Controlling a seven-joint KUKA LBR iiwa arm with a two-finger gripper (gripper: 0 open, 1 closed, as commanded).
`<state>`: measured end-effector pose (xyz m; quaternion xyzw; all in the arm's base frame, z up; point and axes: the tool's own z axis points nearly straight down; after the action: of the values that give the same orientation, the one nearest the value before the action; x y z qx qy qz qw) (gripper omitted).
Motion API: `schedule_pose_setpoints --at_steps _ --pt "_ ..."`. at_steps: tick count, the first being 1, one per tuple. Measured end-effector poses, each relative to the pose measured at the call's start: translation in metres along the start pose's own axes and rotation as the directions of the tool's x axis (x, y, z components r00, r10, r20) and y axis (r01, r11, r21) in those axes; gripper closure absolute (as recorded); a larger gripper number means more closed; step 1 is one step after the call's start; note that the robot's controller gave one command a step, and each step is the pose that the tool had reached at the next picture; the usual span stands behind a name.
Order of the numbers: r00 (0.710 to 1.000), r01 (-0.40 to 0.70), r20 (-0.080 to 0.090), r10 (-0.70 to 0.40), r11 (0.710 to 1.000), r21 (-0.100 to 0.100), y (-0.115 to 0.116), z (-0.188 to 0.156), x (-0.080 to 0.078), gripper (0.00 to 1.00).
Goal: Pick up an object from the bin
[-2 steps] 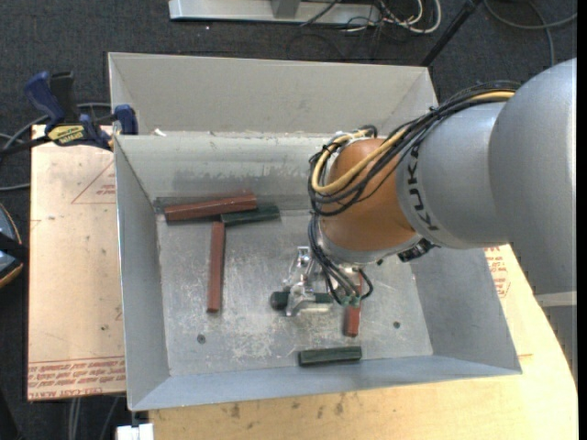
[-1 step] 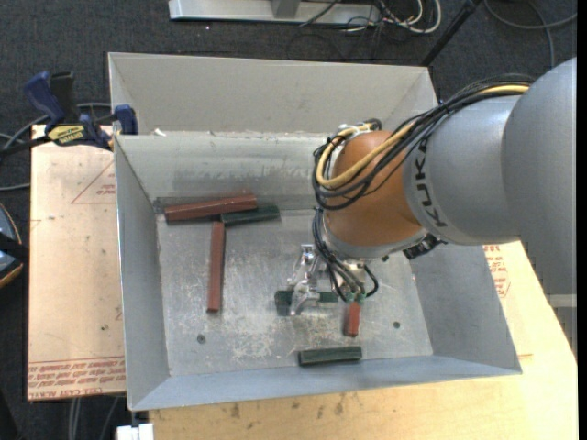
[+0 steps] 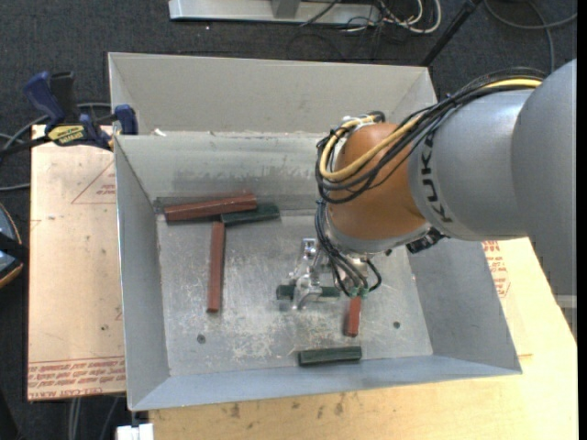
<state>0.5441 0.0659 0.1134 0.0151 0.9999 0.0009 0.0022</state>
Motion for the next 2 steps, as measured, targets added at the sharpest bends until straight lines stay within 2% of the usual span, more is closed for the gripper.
schedule_pose_setpoints --at_steps 1,2 --pt "1.000 0.000 0.002 0.000 1.000 0.000 0.0002 -0.0056 -0.0006 1.00" --pt "1.000 -0.001 -0.004 0.001 1.000 0.001 0.0000 -0.0112 0.0006 1.00"
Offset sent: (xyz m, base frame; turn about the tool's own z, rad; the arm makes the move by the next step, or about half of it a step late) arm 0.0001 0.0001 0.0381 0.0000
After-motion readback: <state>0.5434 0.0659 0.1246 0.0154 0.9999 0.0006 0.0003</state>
